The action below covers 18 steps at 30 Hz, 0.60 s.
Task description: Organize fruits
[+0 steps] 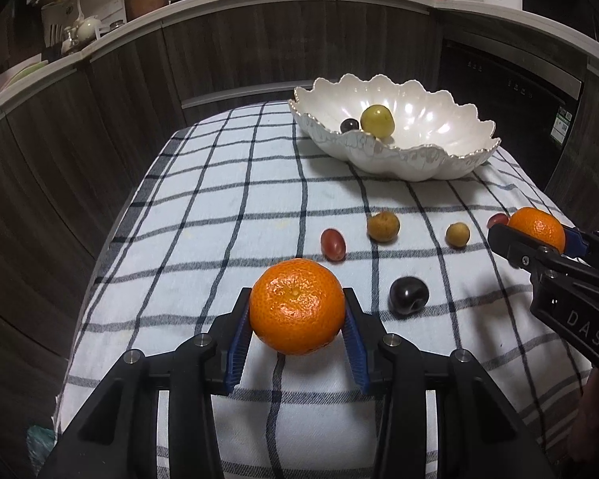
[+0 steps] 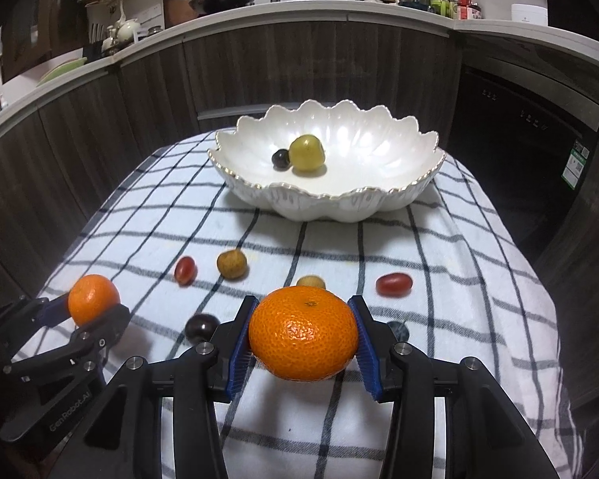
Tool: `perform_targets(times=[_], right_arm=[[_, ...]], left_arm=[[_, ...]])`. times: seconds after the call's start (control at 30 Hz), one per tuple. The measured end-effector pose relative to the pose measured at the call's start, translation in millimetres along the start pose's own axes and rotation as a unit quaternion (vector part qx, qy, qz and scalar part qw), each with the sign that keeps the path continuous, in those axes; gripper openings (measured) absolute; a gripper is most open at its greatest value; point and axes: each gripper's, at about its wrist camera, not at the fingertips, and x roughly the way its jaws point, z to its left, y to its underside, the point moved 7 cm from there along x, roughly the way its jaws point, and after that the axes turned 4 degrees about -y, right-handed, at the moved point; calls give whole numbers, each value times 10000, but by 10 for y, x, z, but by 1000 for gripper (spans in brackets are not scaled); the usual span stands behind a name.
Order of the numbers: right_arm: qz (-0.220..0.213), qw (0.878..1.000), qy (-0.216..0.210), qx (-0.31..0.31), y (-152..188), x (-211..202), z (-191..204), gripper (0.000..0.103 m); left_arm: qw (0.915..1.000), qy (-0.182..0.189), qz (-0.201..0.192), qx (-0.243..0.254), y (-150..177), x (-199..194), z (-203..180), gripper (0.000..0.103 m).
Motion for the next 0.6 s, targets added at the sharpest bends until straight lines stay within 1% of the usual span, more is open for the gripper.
perform_targets(times=[0.23,0.6], right_arm=[[-81,9999,24,61,-150,-27,-63,47],[-264,9993,159,188,-492,-46,-342,47]], left_arm=[[10000,75,-8,8,-206,8,-111,42],[9997,173,-166,94,-707,60,-328,42]])
